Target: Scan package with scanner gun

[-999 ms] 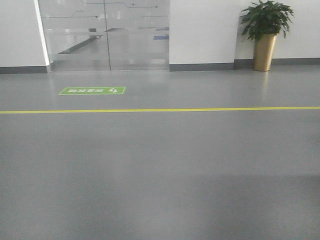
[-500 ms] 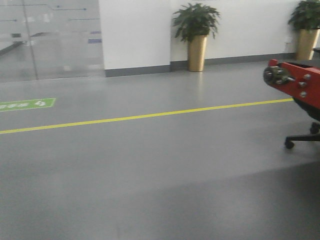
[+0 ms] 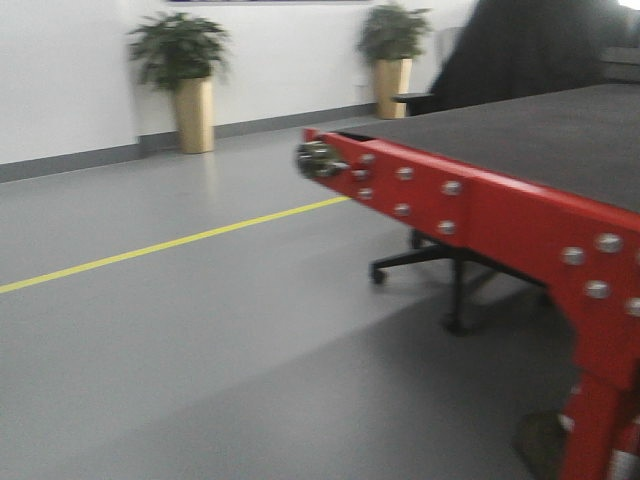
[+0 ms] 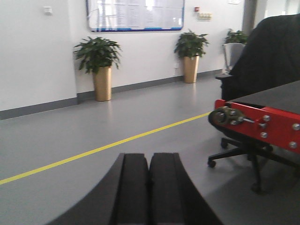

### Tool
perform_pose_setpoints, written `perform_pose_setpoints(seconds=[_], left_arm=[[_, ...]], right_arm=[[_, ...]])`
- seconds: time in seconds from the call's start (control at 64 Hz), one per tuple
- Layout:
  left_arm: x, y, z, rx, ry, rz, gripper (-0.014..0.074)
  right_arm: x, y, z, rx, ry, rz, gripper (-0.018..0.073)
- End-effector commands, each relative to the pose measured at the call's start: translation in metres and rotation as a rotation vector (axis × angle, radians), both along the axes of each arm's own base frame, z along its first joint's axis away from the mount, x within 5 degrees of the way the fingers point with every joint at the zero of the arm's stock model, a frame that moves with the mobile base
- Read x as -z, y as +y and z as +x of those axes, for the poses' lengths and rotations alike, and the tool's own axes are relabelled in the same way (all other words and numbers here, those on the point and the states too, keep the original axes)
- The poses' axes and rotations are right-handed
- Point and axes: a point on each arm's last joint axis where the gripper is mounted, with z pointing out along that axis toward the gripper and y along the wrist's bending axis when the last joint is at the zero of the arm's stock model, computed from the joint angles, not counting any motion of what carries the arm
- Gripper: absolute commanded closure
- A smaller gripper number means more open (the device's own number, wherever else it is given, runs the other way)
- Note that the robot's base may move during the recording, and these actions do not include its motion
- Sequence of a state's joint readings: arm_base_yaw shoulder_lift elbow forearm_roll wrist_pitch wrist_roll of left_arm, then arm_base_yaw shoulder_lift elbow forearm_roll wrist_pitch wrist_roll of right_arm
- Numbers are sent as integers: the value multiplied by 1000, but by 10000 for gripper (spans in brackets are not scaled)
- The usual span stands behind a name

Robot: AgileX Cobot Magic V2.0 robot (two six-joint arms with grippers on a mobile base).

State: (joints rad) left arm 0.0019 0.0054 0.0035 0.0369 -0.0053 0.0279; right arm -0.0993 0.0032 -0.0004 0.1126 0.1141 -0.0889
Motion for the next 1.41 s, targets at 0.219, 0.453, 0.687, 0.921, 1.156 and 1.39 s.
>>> perform_pose_setpoints(seconds=[0.219,0.453,0.687,0.921,1.156,1.39], left_arm=[[-3,0,-1,-3,-26,-5,707],[-3,0,-1,-3,-26,-5,707],[-3,0,-1,-3,-26,-5,707],[-3,0,-1,-3,-26,-5,707],[-3,0,-1,-3,-26,-5,707],[-3,0,-1,-3,-26,-5,707]], right_arm=[[-2,-1,0,11,-27,-12,713],[-2,-2,0,35,-26,-13,713],[-2,-2,0,39,-26,-13,713],[-4,-2,0,33,-40,-14,713],[-3,-2,0,31,-39,-14,713],[-4,2,0,-41,-41,-13,713]])
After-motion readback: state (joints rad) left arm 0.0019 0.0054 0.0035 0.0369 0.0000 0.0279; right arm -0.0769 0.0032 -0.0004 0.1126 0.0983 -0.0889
